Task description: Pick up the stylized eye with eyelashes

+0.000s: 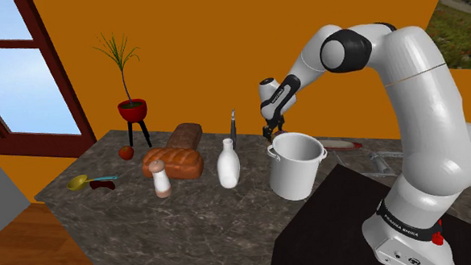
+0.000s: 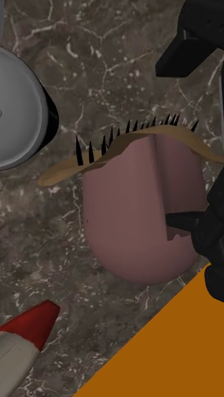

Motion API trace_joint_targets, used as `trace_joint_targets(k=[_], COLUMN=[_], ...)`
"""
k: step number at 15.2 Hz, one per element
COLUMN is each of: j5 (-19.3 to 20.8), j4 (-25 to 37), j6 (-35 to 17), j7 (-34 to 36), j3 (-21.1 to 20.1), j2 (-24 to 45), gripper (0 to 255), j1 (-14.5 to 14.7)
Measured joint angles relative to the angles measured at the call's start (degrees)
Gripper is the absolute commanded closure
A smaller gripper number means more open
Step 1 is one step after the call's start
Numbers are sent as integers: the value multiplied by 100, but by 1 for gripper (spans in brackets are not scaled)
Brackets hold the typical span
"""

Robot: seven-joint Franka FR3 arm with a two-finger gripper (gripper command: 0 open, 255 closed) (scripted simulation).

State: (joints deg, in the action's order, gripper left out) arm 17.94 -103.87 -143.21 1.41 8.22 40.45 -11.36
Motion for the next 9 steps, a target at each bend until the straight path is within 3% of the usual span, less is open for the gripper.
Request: trace_joint_targets(k=[1,9], j5=[0,0], j4=[20,42], j6=[-13,-28], j7=[4,10], j3=[0,-2], j2=[33,62], gripper=[255,255], j1=[-1,1])
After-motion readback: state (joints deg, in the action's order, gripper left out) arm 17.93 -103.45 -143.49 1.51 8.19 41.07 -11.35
